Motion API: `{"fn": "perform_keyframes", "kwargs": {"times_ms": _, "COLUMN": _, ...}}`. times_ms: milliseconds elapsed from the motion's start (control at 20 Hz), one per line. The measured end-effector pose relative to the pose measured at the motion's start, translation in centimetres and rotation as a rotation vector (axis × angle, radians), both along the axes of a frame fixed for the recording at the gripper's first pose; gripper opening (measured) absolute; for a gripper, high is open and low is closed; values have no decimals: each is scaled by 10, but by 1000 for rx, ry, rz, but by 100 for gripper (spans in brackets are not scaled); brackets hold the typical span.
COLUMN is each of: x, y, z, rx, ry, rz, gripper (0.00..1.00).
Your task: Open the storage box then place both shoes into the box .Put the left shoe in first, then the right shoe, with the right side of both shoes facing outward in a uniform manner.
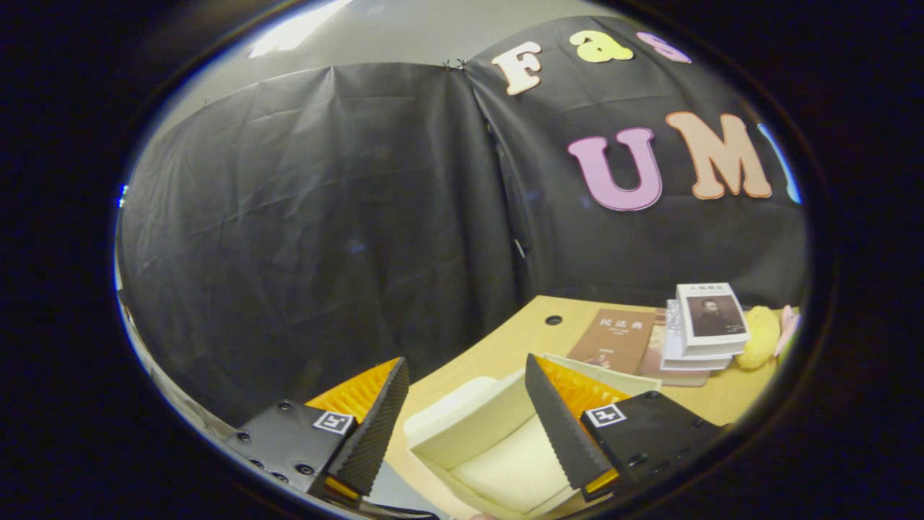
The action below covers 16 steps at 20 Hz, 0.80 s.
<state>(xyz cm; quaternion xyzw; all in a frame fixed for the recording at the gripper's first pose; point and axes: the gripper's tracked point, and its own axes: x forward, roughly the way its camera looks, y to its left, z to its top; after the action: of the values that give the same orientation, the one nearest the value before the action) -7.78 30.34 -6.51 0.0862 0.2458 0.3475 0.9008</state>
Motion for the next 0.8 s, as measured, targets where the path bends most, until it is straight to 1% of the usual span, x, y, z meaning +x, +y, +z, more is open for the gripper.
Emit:
{"fn": "perform_keyframes", "kwargs": {"times_ms": 200, "x": 9, "y": -70, "z": -16, "rx": -119, "ry": -52, "rz": -93, "gripper": 100}}
{"fn": "perform_keyframes", "kwargs": {"times_ms": 400, "x": 4, "y": -130, "z": -37, "rx": -186, "ry": -36, "rz": -164, "gripper": 100}}
{"fn": "perform_keyframes", "kwargs": {"times_ms": 600, "x": -5, "y": -177, "z": -59, "rx": -249, "ry": -17, "rz": -198, "gripper": 100}}
{"fn": "perform_keyframes", "kwargs": {"times_ms": 800, "x": -16, "y": -209, "z": -84, "rx": -277, "ry": 26, "rz": -205, "gripper": 100}}
